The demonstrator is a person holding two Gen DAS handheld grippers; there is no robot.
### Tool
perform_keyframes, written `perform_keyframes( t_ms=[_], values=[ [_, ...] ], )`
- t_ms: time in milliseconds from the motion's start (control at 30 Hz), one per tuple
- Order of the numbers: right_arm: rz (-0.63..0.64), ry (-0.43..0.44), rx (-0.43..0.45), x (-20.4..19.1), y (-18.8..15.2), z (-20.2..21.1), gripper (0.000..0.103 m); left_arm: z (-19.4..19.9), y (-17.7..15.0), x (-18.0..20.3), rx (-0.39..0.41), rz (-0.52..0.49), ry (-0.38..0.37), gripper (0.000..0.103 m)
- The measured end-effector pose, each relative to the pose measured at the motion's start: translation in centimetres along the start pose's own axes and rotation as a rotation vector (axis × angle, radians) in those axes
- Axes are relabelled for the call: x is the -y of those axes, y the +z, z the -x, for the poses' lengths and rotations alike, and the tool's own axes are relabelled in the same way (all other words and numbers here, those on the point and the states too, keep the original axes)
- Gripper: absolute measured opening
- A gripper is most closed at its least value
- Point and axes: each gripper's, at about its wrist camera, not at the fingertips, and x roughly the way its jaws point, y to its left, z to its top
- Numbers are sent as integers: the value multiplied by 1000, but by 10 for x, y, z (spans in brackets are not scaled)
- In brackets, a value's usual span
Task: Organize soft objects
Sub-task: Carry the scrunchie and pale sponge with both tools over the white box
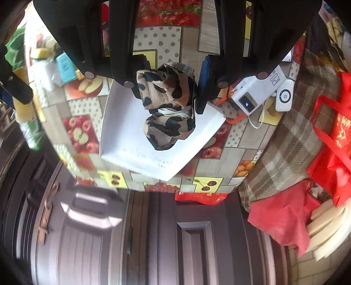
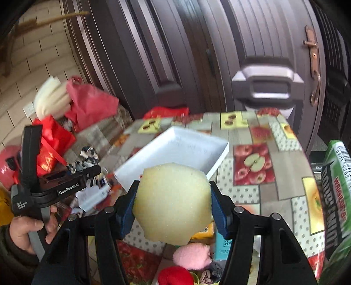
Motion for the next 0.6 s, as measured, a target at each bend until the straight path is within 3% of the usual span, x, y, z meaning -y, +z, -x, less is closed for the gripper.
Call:
perform_keyframes(
  t_ms=[233, 600],
  values=[
    [-13, -14, -42, 3, -13, -28, 60, -23, -9, 3, -45, -21, 6, 35],
    [7, -37, -49, 3, -3, -52, 60, -46, -11, 13, -60, -1, 27, 35]
  ],
)
